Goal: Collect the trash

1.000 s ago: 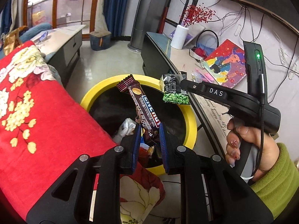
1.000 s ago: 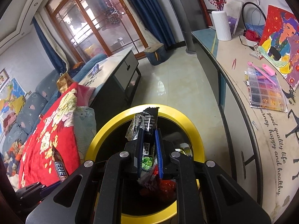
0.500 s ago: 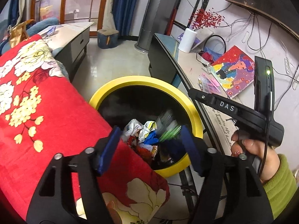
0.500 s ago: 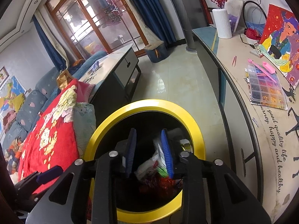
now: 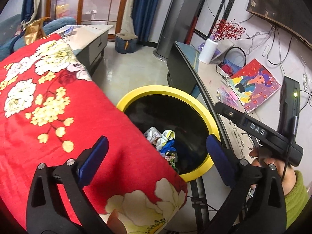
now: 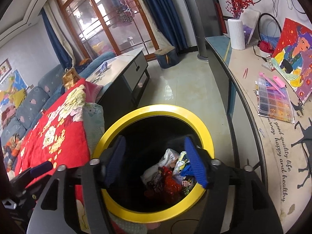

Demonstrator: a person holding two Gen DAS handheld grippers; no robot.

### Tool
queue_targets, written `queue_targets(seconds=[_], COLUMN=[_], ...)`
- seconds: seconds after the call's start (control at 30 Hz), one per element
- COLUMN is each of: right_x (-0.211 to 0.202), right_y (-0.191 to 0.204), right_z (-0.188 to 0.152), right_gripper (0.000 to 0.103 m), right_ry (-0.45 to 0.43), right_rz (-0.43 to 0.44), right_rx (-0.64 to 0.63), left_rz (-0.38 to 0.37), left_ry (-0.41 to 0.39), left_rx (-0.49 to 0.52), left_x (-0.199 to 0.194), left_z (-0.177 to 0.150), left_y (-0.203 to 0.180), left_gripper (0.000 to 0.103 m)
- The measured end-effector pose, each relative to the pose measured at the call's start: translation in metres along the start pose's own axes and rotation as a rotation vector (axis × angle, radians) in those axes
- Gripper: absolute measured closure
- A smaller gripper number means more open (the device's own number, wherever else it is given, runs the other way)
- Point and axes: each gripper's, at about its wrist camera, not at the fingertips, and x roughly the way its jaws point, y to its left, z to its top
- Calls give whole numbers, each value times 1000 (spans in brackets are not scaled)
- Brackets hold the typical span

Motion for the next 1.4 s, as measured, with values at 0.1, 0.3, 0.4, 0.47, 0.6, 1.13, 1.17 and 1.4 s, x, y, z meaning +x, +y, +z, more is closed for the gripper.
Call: queue_targets(seconds=[0.1, 0.3, 0.4, 0.47, 0.6, 1.13, 1.17, 1.4], right_x=[-7, -21, -27, -32, -42, -80, -83, -98], right_y=[6, 21, 31, 41, 63, 168, 173, 191], right_z=[-3, -9, -12, -15, -23, -61, -64, -83], right_gripper=[30, 19, 16, 14, 9, 7, 7, 7], right_ry=[-7, -19, -19, -24, -50, -224, -242, -338], right_rz=[-4, 1, 8, 17, 32, 136, 142, 186], right_rx=[-15, -42, -63, -83, -123, -358, -371, -397], left_rz=[17, 39, 53, 63, 96, 280, 299, 382], left_ry=[-9, -35, -51, -67, -92, -217, -232, -327], left_rx=[-17, -47, -66, -79, -107, -126, -125, -118], left_x=[-9, -27, -38, -47, -66, -142, -147, -179], left_z=[0, -1, -3, -3, -10, -55, -57, -77], left_y=[6, 19, 28, 35, 51, 96, 97, 102], left_gripper=[11, 11, 11, 11, 11, 11, 11, 11])
